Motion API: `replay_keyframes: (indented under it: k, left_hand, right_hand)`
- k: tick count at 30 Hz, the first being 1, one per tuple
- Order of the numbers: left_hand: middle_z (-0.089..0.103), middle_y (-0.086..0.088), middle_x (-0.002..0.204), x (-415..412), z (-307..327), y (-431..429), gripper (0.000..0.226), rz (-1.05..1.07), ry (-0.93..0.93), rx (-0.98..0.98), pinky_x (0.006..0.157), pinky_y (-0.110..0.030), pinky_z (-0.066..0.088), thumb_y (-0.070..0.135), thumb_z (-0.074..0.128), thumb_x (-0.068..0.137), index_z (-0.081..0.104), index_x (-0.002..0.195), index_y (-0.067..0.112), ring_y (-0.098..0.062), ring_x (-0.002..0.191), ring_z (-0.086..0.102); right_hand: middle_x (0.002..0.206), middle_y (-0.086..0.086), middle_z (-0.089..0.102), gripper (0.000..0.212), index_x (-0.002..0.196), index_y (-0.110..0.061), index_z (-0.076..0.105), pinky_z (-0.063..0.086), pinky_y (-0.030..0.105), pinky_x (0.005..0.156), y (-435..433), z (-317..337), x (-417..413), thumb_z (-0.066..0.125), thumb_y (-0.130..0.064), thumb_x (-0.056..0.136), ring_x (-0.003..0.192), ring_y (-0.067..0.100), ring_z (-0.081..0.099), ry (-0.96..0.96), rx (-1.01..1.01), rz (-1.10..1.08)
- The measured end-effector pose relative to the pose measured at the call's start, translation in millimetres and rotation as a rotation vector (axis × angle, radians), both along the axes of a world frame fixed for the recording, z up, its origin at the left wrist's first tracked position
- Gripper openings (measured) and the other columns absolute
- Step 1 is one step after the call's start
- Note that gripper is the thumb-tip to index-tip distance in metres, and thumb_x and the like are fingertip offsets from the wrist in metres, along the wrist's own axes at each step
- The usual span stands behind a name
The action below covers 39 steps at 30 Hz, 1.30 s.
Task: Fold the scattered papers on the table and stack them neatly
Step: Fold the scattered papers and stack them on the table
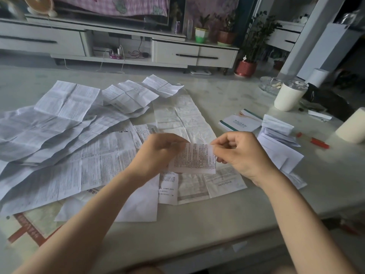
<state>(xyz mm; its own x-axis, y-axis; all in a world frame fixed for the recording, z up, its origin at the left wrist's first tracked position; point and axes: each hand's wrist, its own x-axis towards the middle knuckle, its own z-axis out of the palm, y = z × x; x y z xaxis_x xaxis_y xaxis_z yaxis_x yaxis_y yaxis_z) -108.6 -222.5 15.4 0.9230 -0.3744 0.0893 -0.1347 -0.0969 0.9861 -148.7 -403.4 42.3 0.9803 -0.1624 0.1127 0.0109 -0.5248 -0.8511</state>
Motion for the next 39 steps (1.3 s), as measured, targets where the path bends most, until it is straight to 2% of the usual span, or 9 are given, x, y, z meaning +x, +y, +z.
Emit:
replay_keyframes:
  k: [4,7,13,17,21,27,31,35,39]
  left_hand:
    - [0.071,-0.004,0.075,0,0,2,0.041,-0.088,0.07,-0.002,0.053,-0.03,0.057,-0.01,0.034,0.093,0.067,0.087,0.014,-0.023,0.062,0.069]
    - [0.066,-0.009,0.072,6,3,7,0.045,0.038,0.044,-0.04,0.051,-0.028,0.056,-0.013,0.026,0.091,0.065,0.081,0.007,-0.021,0.053,0.066]
    - [0.068,-0.007,0.073,2,3,-5,0.041,0.032,0.001,-0.017,0.055,-0.03,0.055,-0.012,0.028,0.091,0.064,0.083,0.007,-0.02,0.055,0.066]
    - [0.071,-0.007,0.081,-4,-1,-20,0.039,0.003,-0.05,0.032,0.059,-0.032,0.056,-0.01,0.031,0.092,0.064,0.089,0.009,-0.024,0.064,0.068]
    - [0.071,-0.01,0.082,-6,-1,-20,0.037,0.026,-0.073,0.045,0.06,-0.034,0.056,-0.01,0.031,0.093,0.064,0.09,0.006,-0.024,0.066,0.068]
    - [0.071,-0.002,0.081,-4,-2,-3,0.037,0.134,-0.088,-0.034,0.063,-0.026,0.055,-0.006,0.038,0.094,0.066,0.084,0.015,-0.013,0.069,0.066]
    - [0.071,0.01,0.087,-10,0,27,0.048,0.24,-0.301,0.044,0.07,-0.017,0.053,-0.011,0.043,0.091,0.068,0.081,0.028,-0.003,0.08,0.065]
    - [0.066,0.031,0.092,-15,-3,55,0.052,0.332,-0.427,0.311,0.08,-0.017,0.048,-0.005,0.049,0.089,0.064,0.083,0.045,-0.003,0.092,0.063]
    - [0.058,0.009,0.124,-18,-9,72,0.029,0.351,-0.523,0.638,0.097,-0.025,0.035,0.021,0.065,0.085,0.062,0.113,0.028,-0.017,0.121,0.051]
  right_hand:
    - [0.06,0.0,0.064,0.014,0.072,-0.01,0.067,0.048,0.015,0.055,-12,0,-7,0.064,0.003,0.078,0.048,0.001,0.053,-0.006,0.046,-0.021]
    - [0.05,-0.009,0.062,0.024,0.07,-0.014,0.065,0.045,0.01,0.05,-42,6,-16,0.058,0.007,0.081,0.044,-0.002,0.053,-0.096,0.084,-0.19]
    - [0.043,-0.009,0.058,0.023,0.07,-0.016,0.062,0.042,0.011,0.046,-98,14,-45,0.058,0.0,0.086,0.042,0.0,0.051,-0.295,0.479,-0.58]
    - [0.047,0.003,0.058,0.02,0.069,-0.011,0.062,0.042,0.012,0.039,-101,3,-48,0.059,0.005,0.082,0.035,0.0,0.049,-0.083,0.277,-0.576]
    - [0.05,0.007,0.064,0.016,0.068,-0.013,0.065,0.049,0.023,0.052,-94,-3,-51,0.056,-0.002,0.074,0.043,0.011,0.059,0.037,-0.126,-0.664]
    - [0.065,0.011,0.066,0.017,0.061,-0.011,0.063,0.053,0.033,0.067,-90,-4,-53,0.066,-0.022,0.074,0.068,0.033,0.065,0.273,-0.464,-0.599]
    - [0.086,0.012,0.067,0.014,0.076,-0.013,0.058,0.043,0.033,0.068,-69,15,-54,0.063,-0.024,0.083,0.09,0.035,0.059,0.009,-0.606,-0.589]
    - [0.069,-0.006,0.061,0.009,0.078,-0.017,0.06,0.045,0.025,0.061,-16,9,-31,0.065,-0.022,0.083,0.07,0.017,0.061,-0.051,-0.322,-0.209]
    - [0.075,-0.007,0.058,0.006,0.088,-0.016,0.061,0.048,0.026,0.074,38,-11,2,0.063,-0.013,0.083,0.079,0.015,0.059,0.098,-0.075,0.048]
